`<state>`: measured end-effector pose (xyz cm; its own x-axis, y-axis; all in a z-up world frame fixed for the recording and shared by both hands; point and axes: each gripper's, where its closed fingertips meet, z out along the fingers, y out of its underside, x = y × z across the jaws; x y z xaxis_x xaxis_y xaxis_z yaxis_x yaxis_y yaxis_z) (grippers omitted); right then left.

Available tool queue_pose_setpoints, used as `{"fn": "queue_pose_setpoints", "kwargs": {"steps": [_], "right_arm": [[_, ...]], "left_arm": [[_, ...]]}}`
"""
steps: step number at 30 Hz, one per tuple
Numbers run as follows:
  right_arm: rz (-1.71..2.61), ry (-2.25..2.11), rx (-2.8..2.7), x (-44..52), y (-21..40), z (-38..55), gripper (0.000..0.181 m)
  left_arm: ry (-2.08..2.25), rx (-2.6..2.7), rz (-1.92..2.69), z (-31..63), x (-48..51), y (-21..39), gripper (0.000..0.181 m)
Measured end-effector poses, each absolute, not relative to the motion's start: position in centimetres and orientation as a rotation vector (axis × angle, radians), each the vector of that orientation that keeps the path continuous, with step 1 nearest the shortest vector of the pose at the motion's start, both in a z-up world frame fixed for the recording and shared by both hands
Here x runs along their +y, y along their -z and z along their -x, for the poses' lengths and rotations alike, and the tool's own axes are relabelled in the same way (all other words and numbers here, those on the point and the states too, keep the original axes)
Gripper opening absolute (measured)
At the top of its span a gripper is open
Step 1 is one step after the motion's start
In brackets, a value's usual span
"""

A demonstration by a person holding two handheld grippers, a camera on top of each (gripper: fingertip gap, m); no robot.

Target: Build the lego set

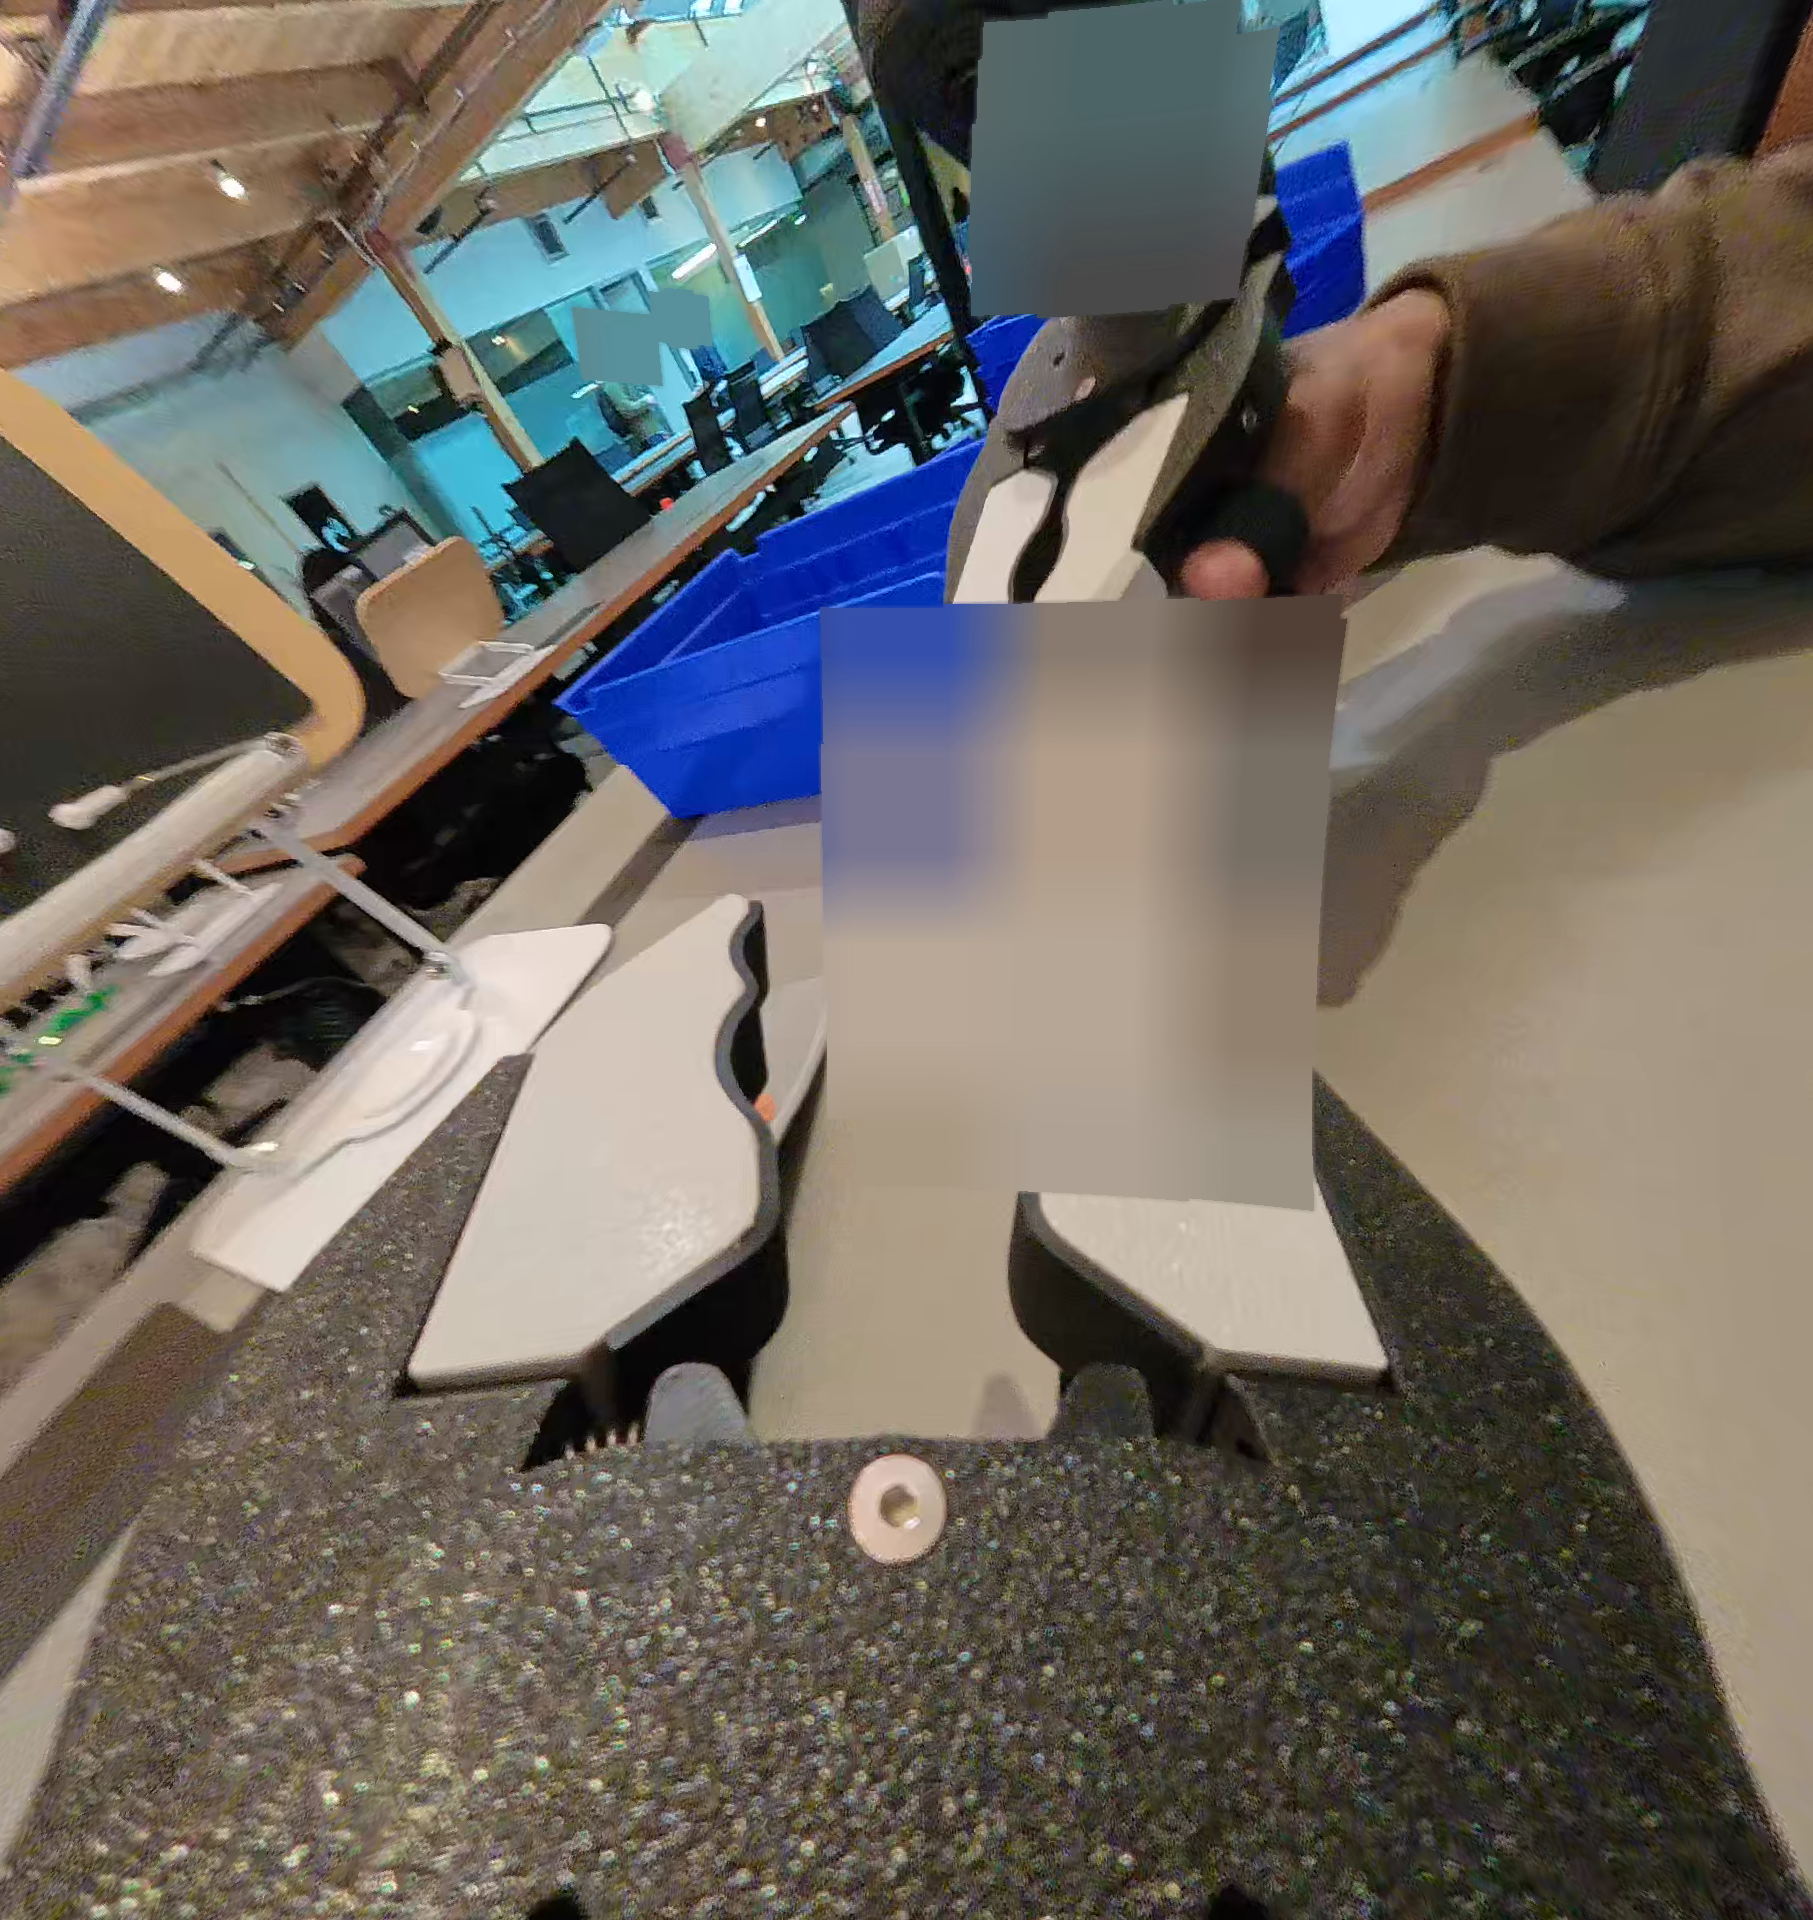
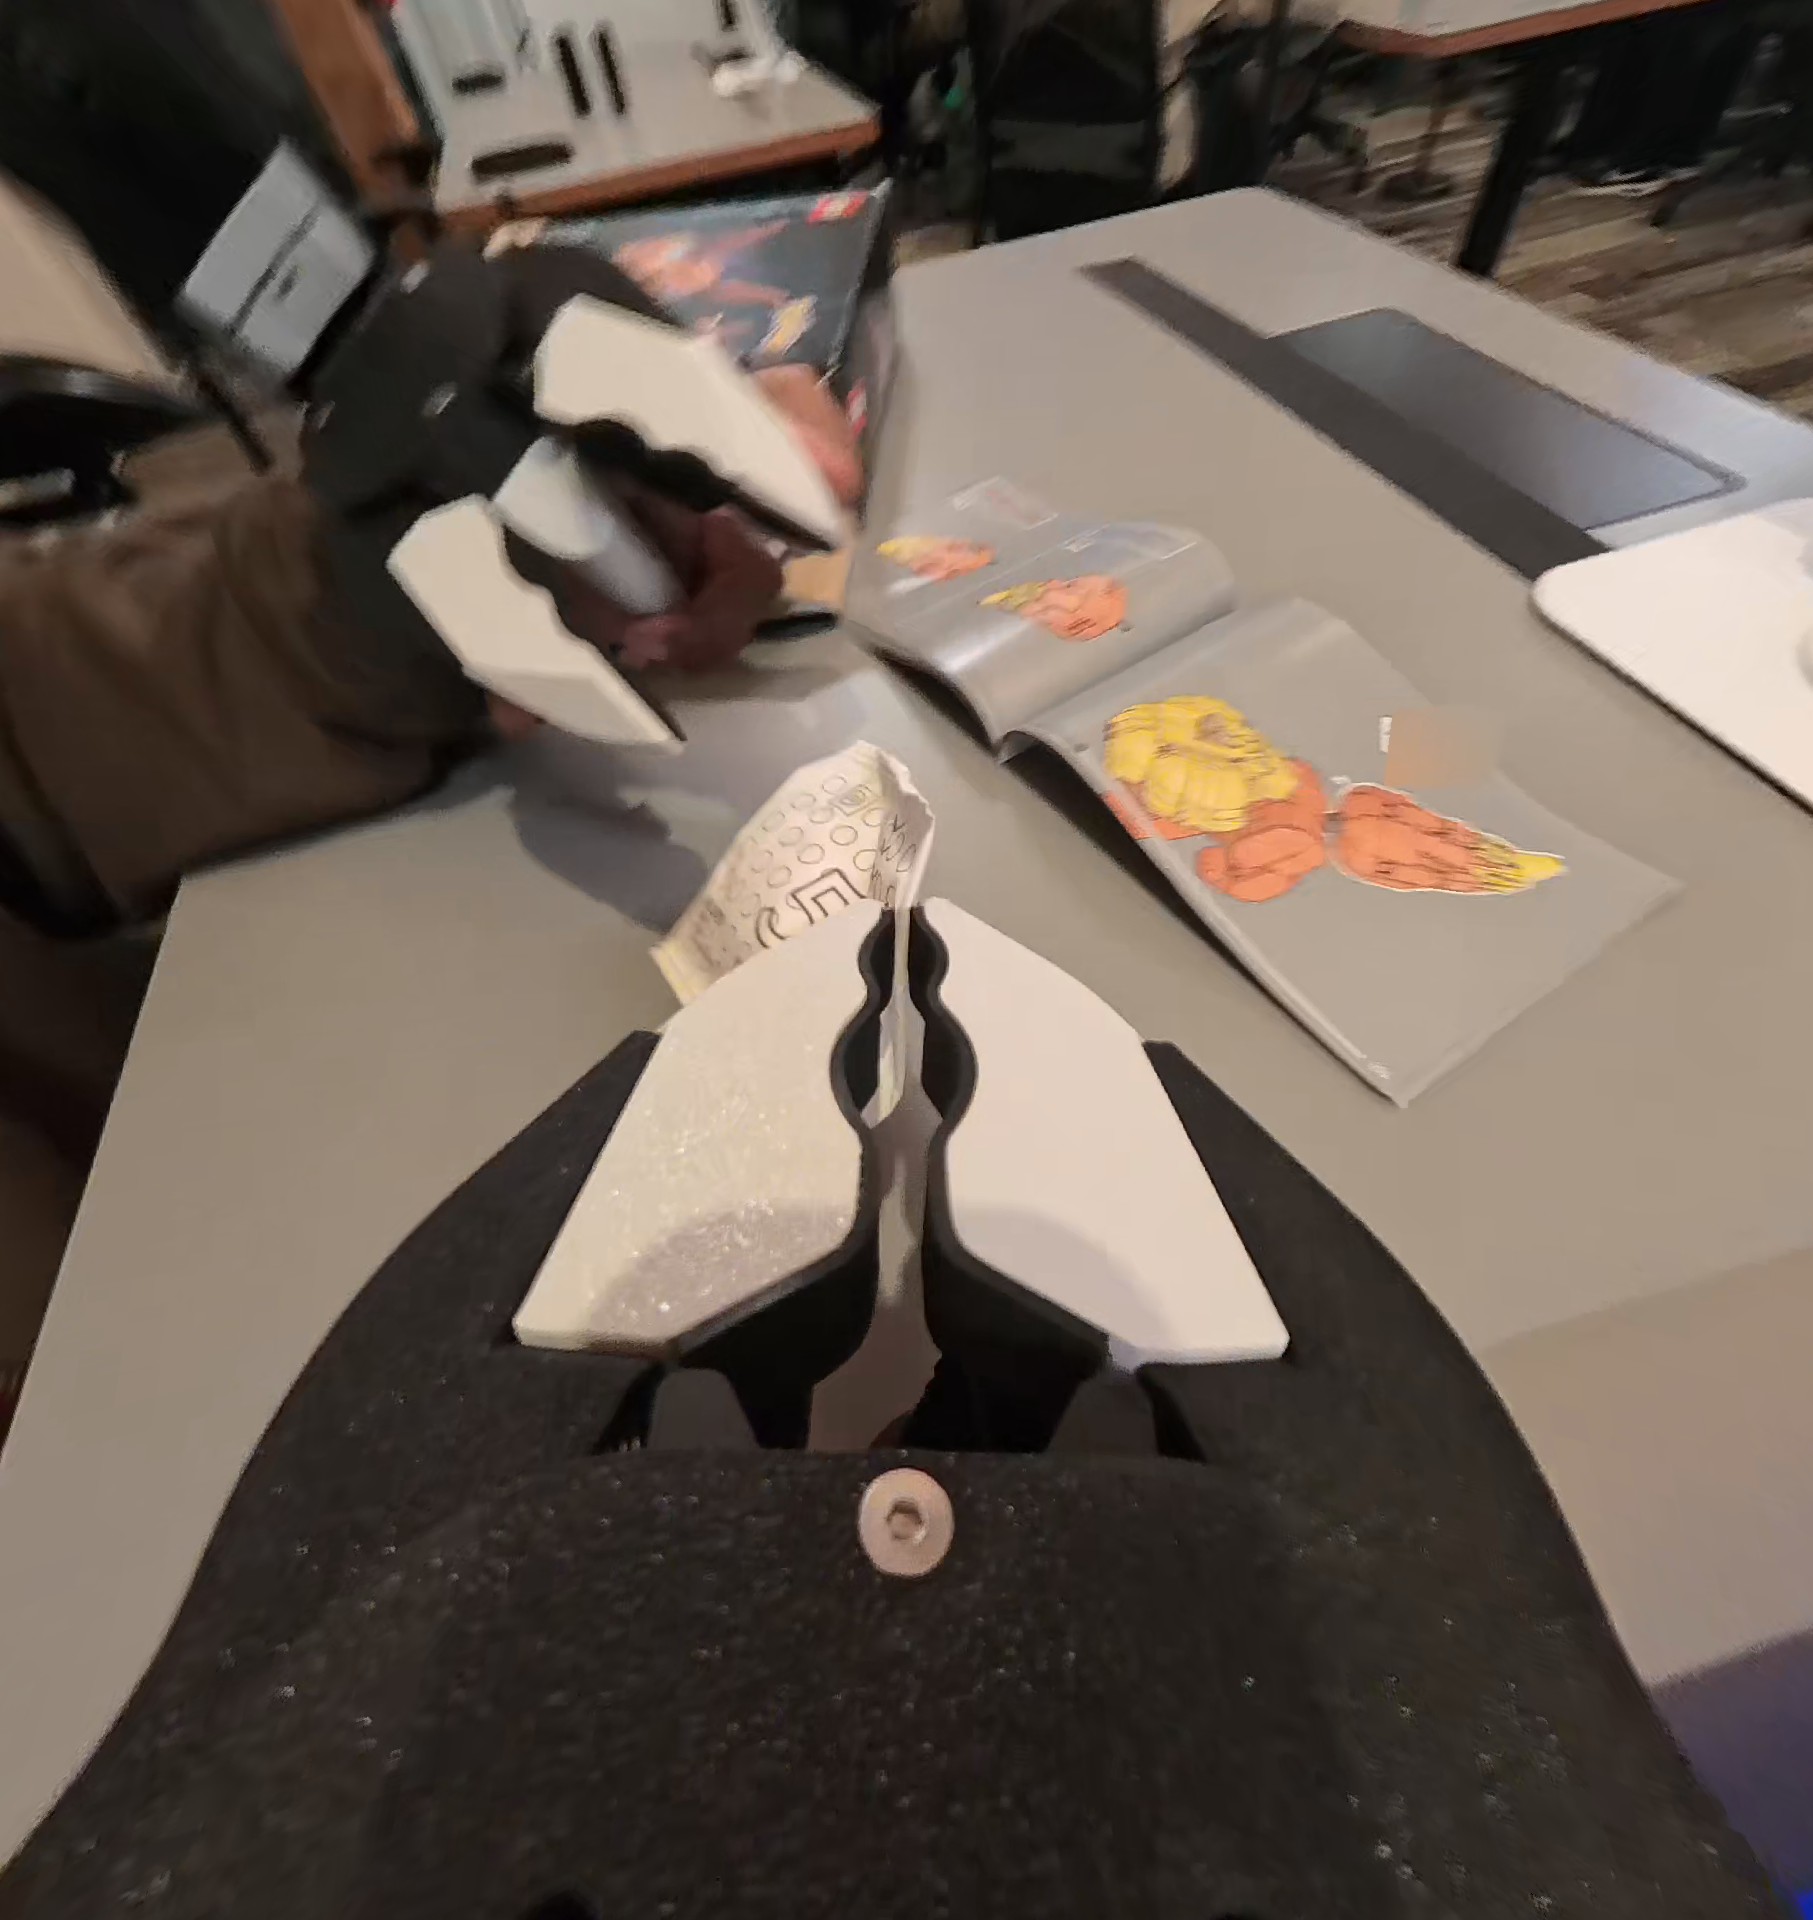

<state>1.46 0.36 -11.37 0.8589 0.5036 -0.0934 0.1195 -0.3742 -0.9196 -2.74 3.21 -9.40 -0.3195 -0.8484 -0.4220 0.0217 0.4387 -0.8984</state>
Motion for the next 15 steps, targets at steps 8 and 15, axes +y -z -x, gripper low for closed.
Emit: {"fn": "queue_pose_setpoints", "kwargs": {"steps": [8,15], "right_arm": [[1.948,-0.39,-0.743,-0.8,12.8,2.3,0.002],[1.93,-0.387,-0.666,-0.3,12.3,1.5,0.004]], "left_arm": [[1.222,1.878,0.845,2.2,0.4,12.8,0.034],[1.391,1.88,0.962,1.9,-0.2,12.8,0.003]]}}
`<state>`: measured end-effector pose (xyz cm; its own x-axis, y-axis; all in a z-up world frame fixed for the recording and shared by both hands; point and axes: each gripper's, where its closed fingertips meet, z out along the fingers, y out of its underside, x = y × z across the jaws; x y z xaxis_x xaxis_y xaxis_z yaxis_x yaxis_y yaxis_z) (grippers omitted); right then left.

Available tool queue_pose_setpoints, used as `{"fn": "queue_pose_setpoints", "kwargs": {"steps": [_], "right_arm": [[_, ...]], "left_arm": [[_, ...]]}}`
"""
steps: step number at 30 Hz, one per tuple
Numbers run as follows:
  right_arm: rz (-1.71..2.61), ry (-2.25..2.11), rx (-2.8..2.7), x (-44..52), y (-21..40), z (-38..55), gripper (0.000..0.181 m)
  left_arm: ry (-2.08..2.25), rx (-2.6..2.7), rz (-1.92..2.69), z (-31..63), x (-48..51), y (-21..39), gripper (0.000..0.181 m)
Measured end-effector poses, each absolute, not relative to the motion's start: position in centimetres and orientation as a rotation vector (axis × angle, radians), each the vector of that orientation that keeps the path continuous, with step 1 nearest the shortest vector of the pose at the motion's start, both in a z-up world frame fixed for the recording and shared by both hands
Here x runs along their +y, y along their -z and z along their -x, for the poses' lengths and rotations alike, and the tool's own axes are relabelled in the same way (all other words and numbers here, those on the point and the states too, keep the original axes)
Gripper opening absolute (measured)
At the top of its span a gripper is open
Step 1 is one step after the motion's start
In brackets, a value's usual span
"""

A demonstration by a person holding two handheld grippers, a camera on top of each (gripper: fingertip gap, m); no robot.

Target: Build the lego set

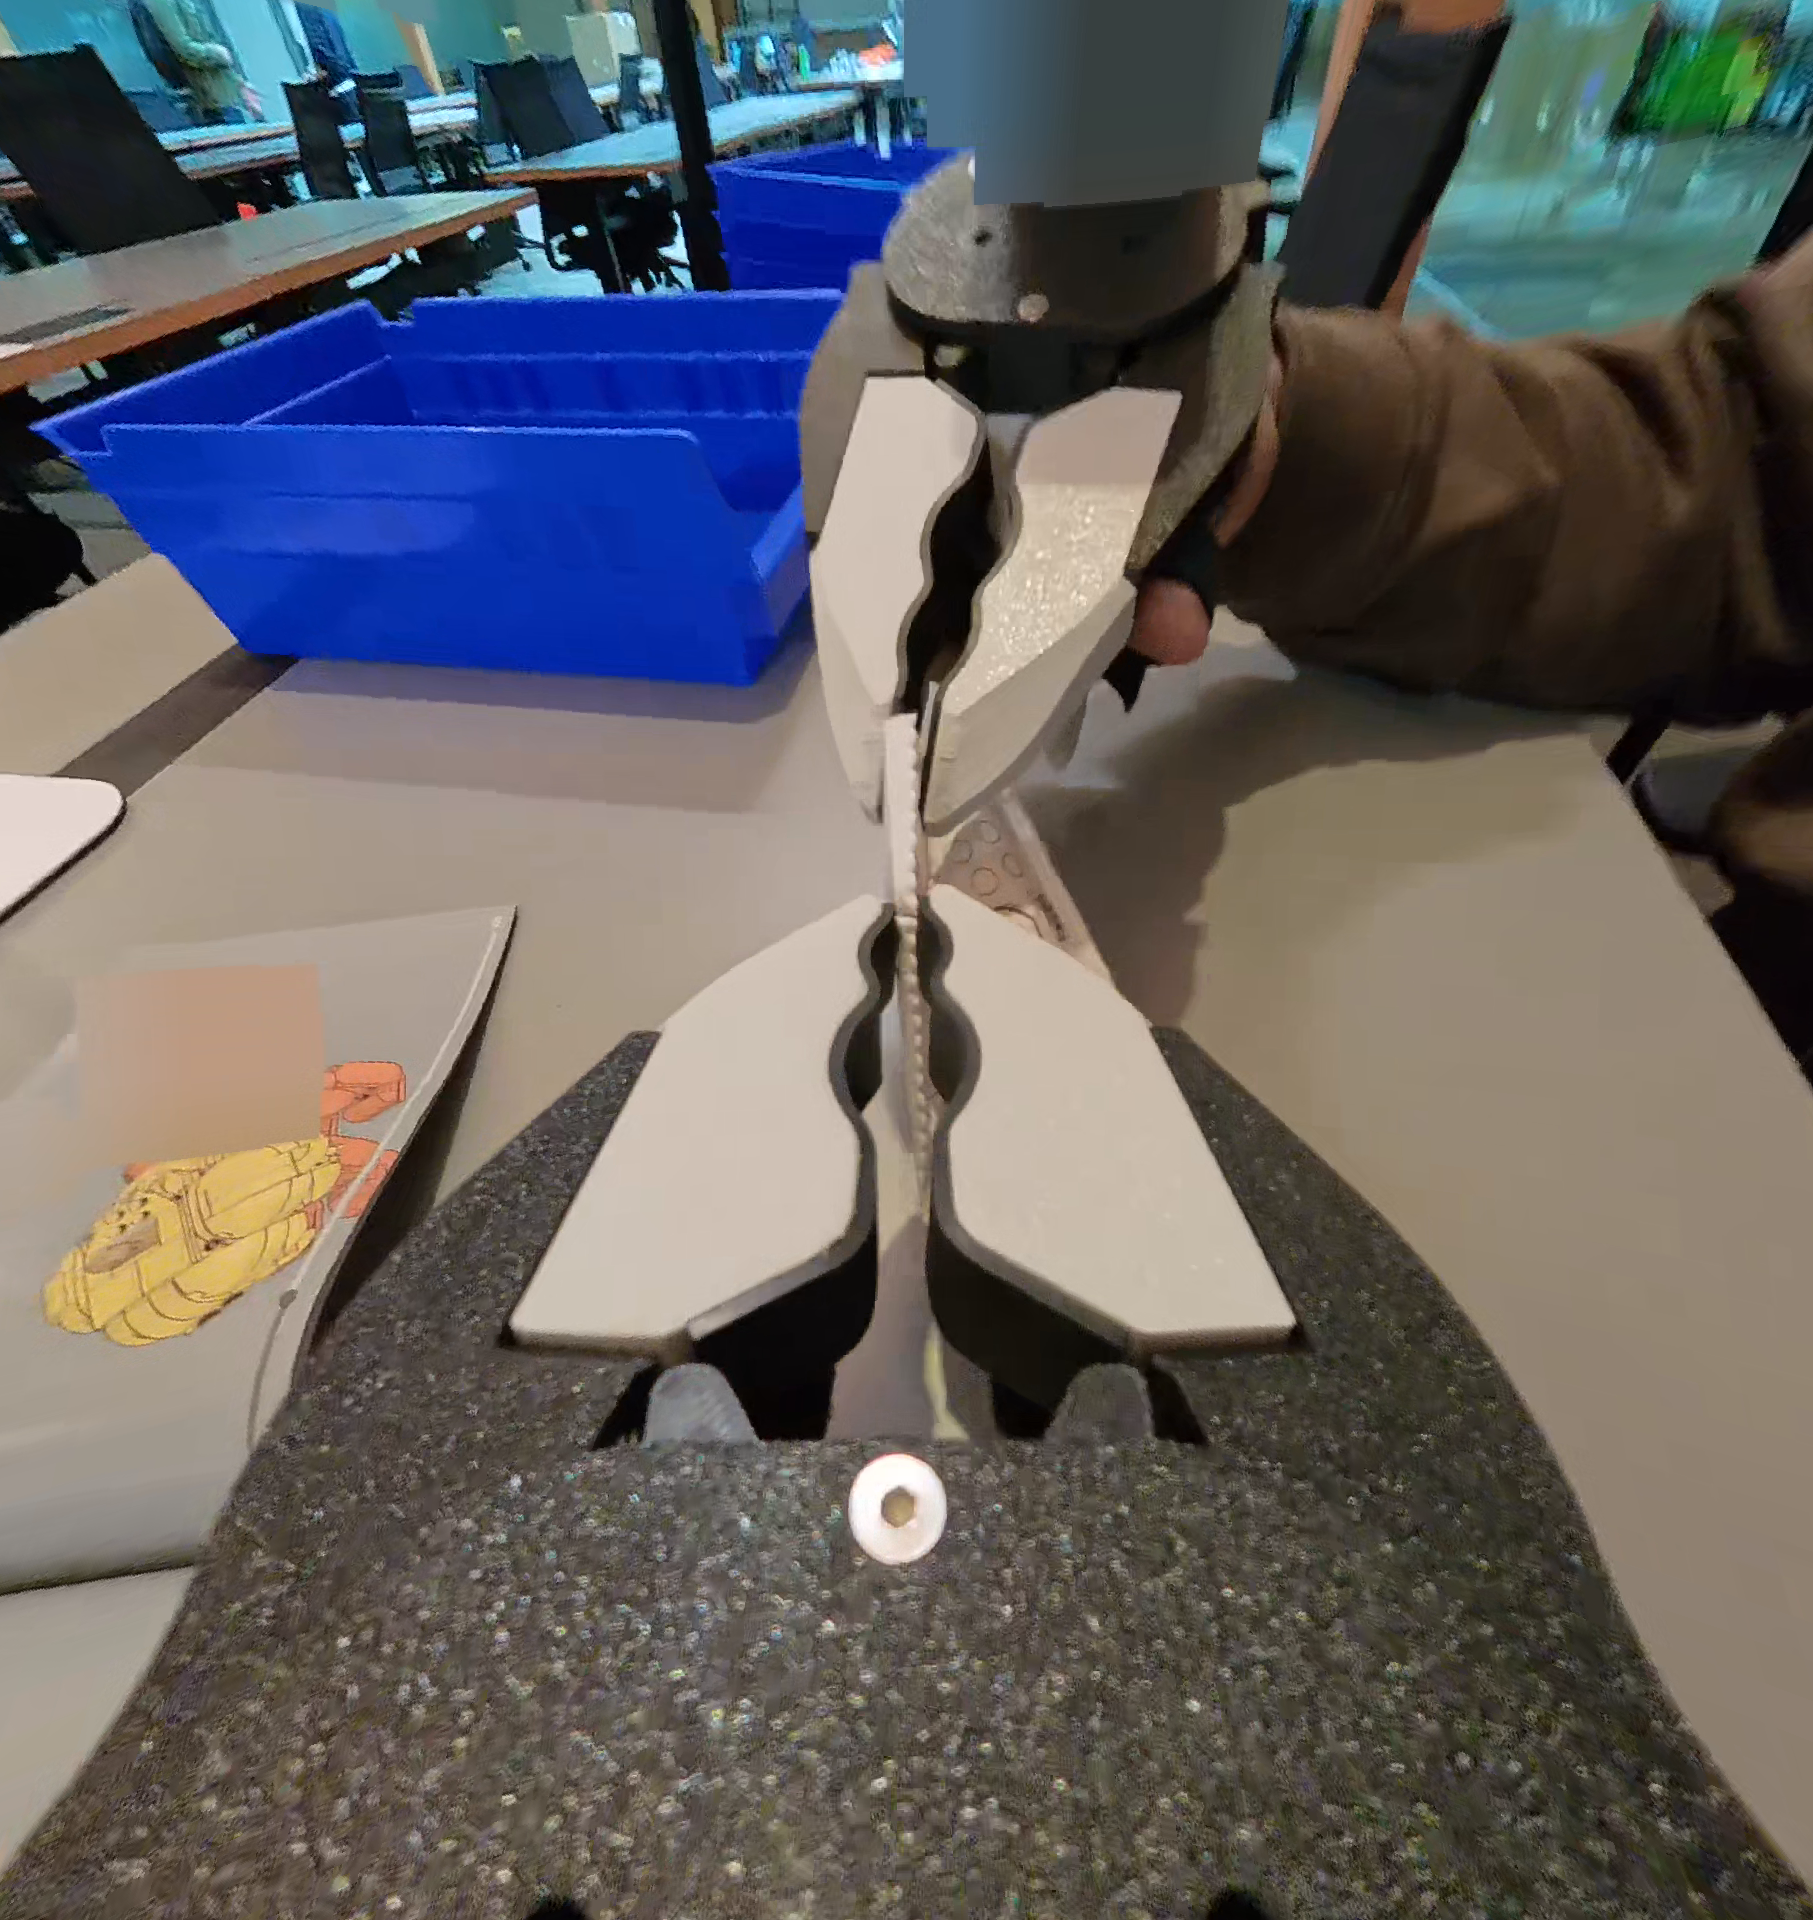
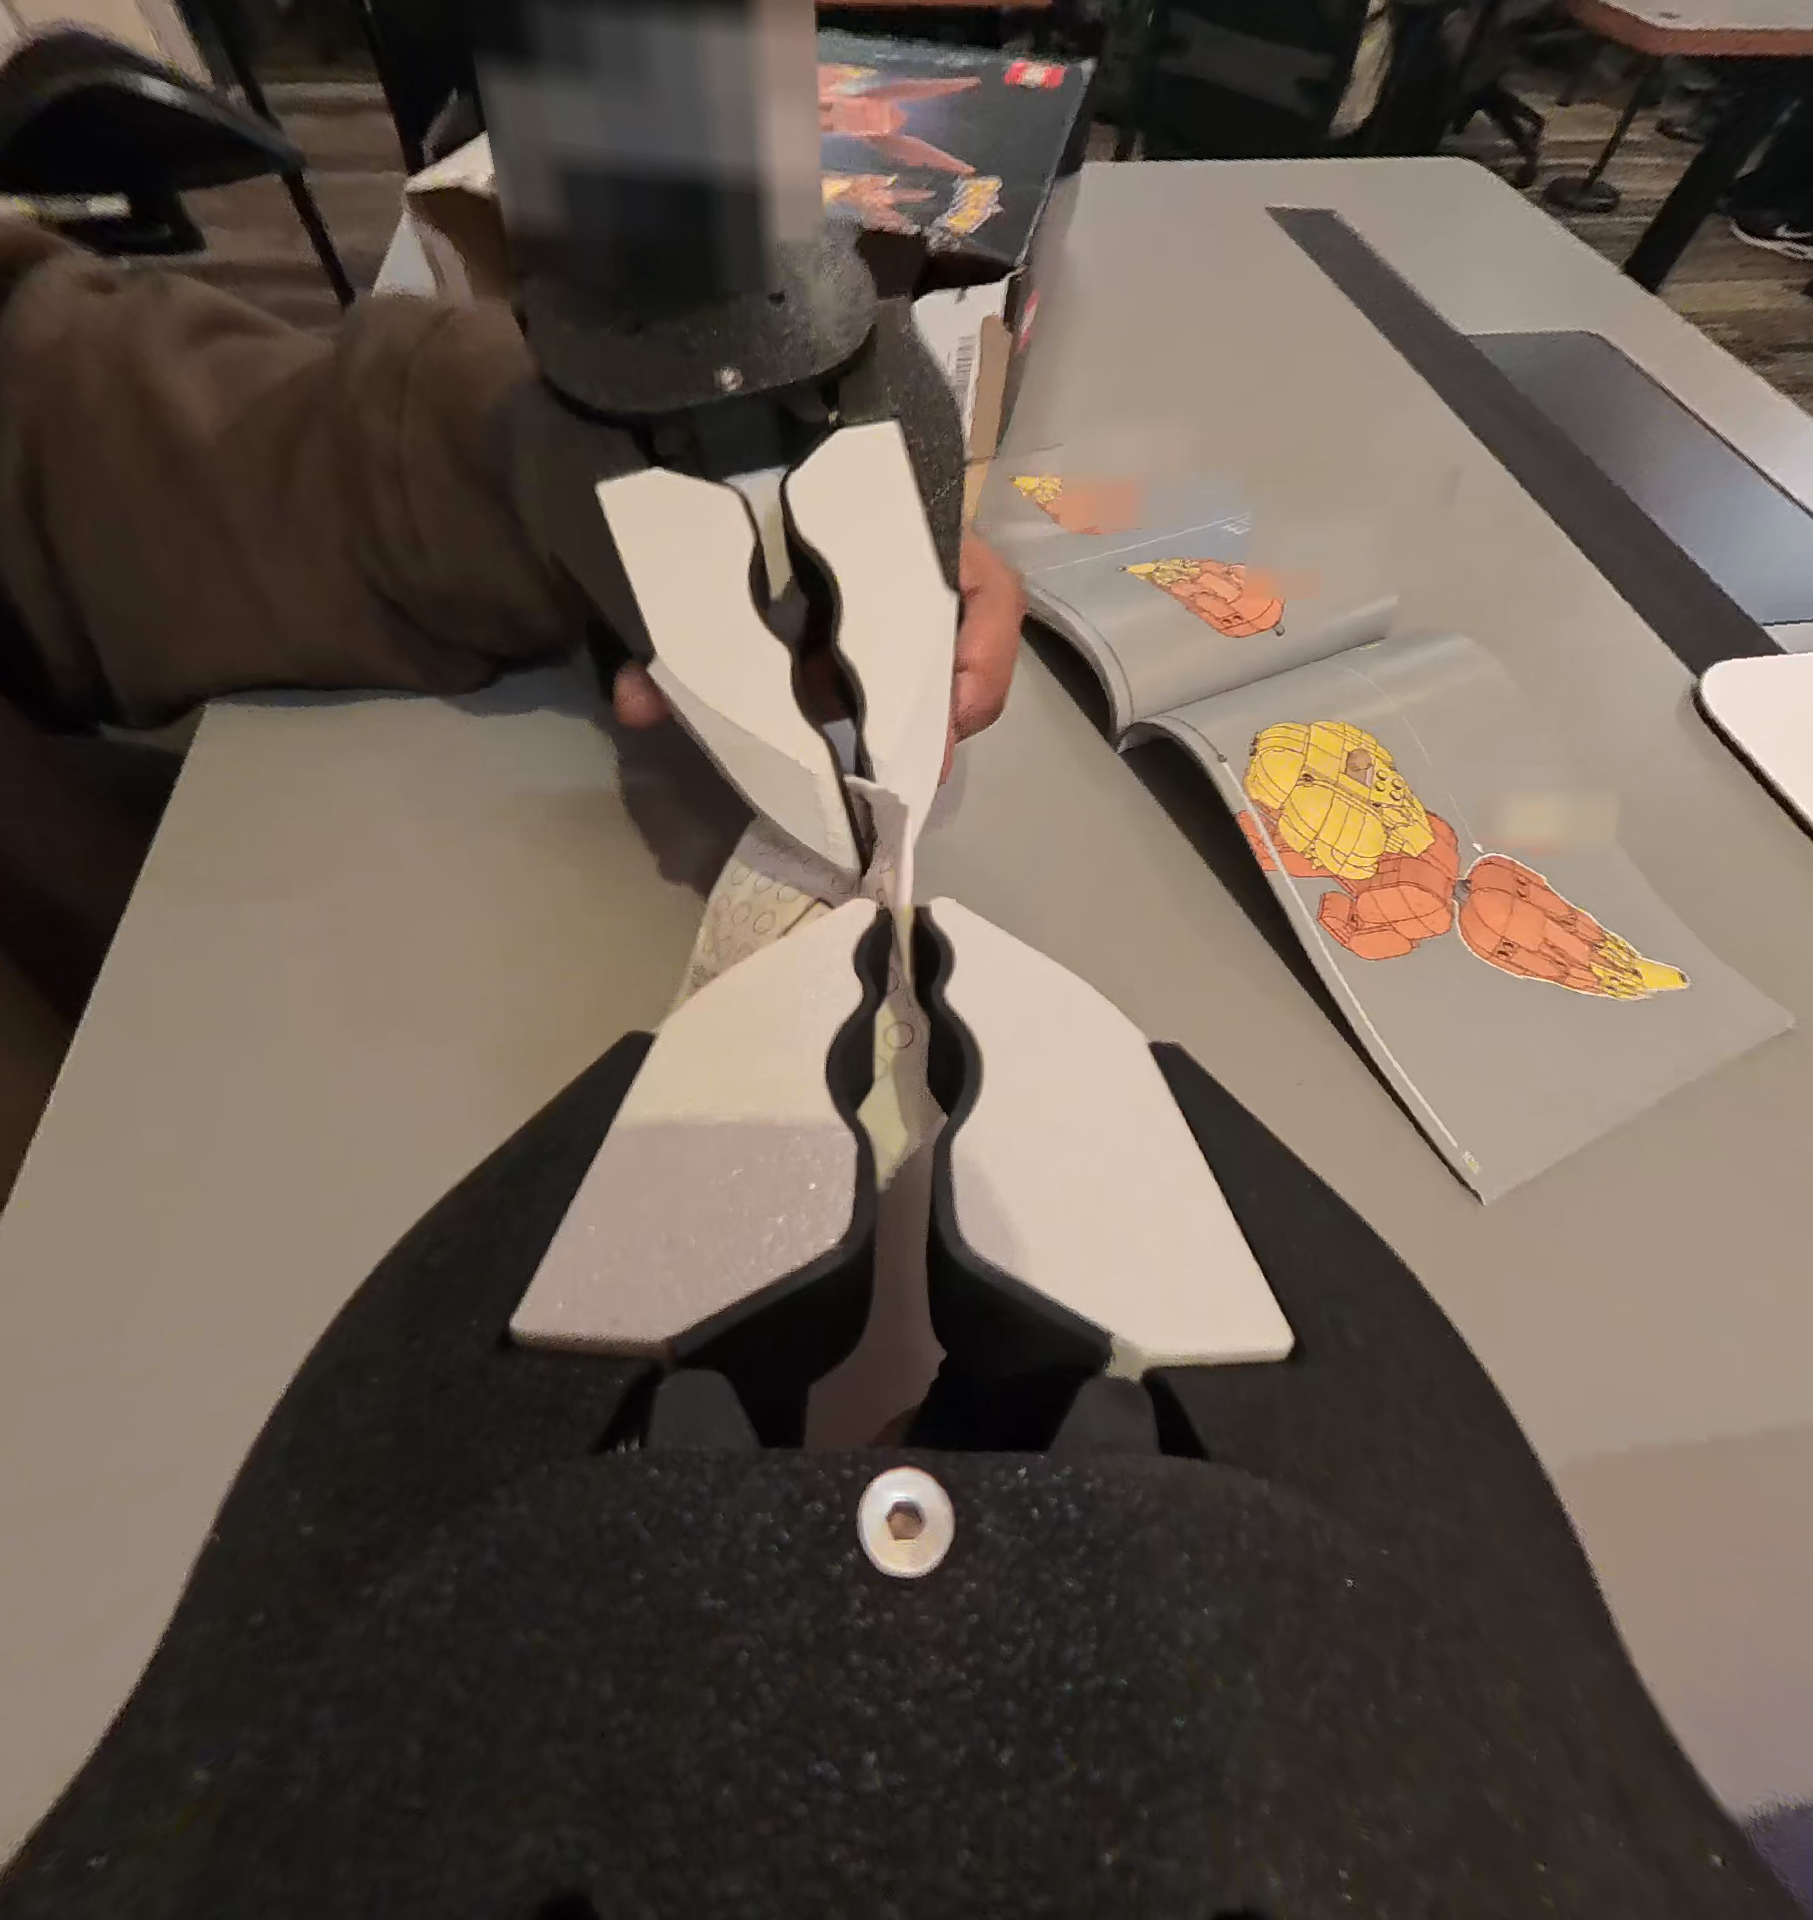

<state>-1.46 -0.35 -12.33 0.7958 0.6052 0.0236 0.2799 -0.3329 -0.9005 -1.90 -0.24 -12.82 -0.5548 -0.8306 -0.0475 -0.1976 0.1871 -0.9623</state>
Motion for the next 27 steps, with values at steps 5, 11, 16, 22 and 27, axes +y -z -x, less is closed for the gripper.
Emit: {"fn": "queue_pose_setpoints", "kwargs": {"steps": [5,11,16,22,27], "right_arm": [[1.847,-0.467,-0.397,0.6,9.7,-1.0,0.027],[1.825,-0.667,-0.259,1.0,9.6,-0.4,0.036],[1.8,-0.615,-0.313,1.0,9.6,0.3,0.005],[1.8,-0.519,-0.388,0.8,9.6,0.0,0.004],[1.77,-0.451,-0.502,0.2,9.3,0.5,0.004]], "left_arm": [[1.511,1.626,1.077,1.3,2.4,10.7,0.003],[1.613,1.416,1.057,1.4,3.7,8.5,0.003],[1.691,1.383,1.038,1.7,3.6,8.0,0.003],[1.964,1.382,1.106,2.3,3.0,8.0,0.002],[2.213,1.336,1.177,2.6,2.8,8.0,0.002]]}}
